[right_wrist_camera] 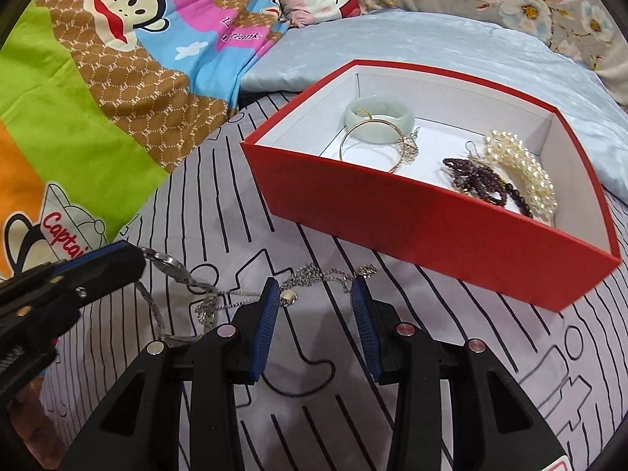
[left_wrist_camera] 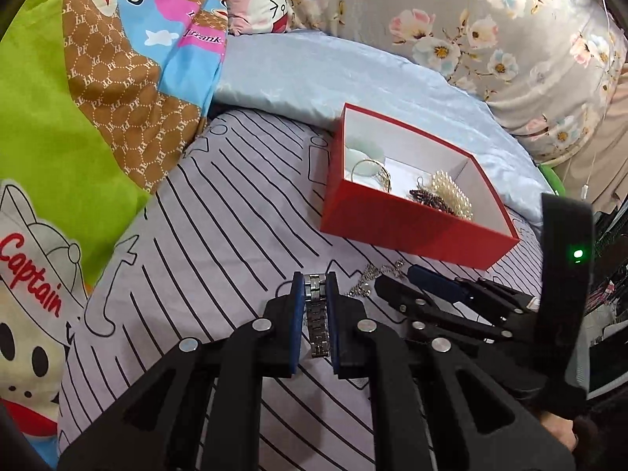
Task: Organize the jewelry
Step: 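Lift the watch with left gripper while right gripper grasps the silver chain necklace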
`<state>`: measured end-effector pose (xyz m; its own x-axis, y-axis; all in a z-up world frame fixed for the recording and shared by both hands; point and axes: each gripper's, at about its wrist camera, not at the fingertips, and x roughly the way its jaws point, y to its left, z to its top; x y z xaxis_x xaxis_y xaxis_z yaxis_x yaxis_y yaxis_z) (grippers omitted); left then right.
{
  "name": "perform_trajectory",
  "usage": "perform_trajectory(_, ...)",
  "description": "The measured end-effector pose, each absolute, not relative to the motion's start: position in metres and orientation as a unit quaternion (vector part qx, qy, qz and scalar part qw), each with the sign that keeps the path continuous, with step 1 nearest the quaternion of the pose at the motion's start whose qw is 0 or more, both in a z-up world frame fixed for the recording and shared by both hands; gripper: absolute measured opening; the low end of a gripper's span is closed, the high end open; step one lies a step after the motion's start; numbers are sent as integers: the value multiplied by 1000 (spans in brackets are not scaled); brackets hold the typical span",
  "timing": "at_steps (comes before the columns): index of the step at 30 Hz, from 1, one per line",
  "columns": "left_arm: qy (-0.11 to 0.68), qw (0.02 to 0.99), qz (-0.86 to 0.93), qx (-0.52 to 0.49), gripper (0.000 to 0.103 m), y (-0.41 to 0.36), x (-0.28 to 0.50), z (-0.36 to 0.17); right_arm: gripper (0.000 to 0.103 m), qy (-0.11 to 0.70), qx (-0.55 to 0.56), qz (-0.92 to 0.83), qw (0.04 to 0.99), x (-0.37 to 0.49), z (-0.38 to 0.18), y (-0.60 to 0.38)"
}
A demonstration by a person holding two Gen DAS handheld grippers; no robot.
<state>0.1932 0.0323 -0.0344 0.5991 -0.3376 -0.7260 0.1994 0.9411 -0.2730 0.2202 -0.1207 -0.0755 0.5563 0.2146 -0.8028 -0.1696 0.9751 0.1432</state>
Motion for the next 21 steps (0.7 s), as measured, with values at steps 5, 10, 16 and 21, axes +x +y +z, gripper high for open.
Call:
perform_trajectory(5,417,892,-151,-94,10,41,200,-29,20,463,9,110,879,228,-85,-110)
perform_trajectory(10,409,895,-151,-99,10,48,202,-20,4,461,10,117,880,227,-87,-108)
perform_trajectory(16,401,898,-149,-104,10,52,201,-12,0,458,9,110,882,222,-84,-108)
perform_trajectory(21,397,899,-150,-105,10,52,199,-7,0,437,28,100,893,210,-66,-124)
